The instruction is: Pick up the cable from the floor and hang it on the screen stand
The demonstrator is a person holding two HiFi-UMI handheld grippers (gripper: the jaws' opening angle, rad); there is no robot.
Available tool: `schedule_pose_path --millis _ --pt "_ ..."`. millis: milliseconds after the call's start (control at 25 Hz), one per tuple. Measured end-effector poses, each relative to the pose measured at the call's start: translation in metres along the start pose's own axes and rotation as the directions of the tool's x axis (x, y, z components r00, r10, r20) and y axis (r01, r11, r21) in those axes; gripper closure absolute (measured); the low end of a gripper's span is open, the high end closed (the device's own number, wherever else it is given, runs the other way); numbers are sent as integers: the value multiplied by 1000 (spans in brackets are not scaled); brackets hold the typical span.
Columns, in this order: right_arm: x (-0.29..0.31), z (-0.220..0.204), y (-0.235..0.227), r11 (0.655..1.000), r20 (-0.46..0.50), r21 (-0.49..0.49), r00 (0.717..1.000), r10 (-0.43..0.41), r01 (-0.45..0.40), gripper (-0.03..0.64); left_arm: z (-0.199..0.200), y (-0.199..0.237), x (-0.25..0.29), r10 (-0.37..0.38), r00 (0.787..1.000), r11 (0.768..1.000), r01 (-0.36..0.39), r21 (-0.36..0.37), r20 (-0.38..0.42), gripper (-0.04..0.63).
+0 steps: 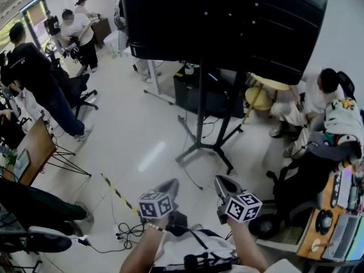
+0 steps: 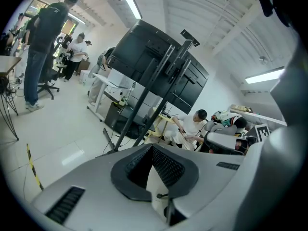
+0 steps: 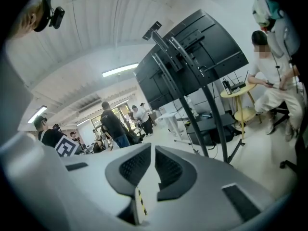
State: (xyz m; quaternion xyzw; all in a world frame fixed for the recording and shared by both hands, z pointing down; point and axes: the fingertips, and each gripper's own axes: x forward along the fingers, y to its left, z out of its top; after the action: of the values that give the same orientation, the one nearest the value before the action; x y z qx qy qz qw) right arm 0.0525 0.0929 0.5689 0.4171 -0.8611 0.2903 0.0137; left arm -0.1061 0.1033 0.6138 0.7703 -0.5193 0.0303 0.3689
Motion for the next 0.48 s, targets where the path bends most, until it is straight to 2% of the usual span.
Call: schedule_pose_path --millis 200,360,480 --pt "44 20 -16 1000 1 -16 1000 3 -3 544 23 25 41 6 1000 1000 -6 5 -4 595" --pt "88 37 -47 1000 -14 -15 1000 -3 3 500 58 51 104 3 1000 998 -2 59 -18 595" --pt "127 54 -72 999 -20 -8 999 -35 35 494 92 78 157 2 999 995 1 95 -32 595"
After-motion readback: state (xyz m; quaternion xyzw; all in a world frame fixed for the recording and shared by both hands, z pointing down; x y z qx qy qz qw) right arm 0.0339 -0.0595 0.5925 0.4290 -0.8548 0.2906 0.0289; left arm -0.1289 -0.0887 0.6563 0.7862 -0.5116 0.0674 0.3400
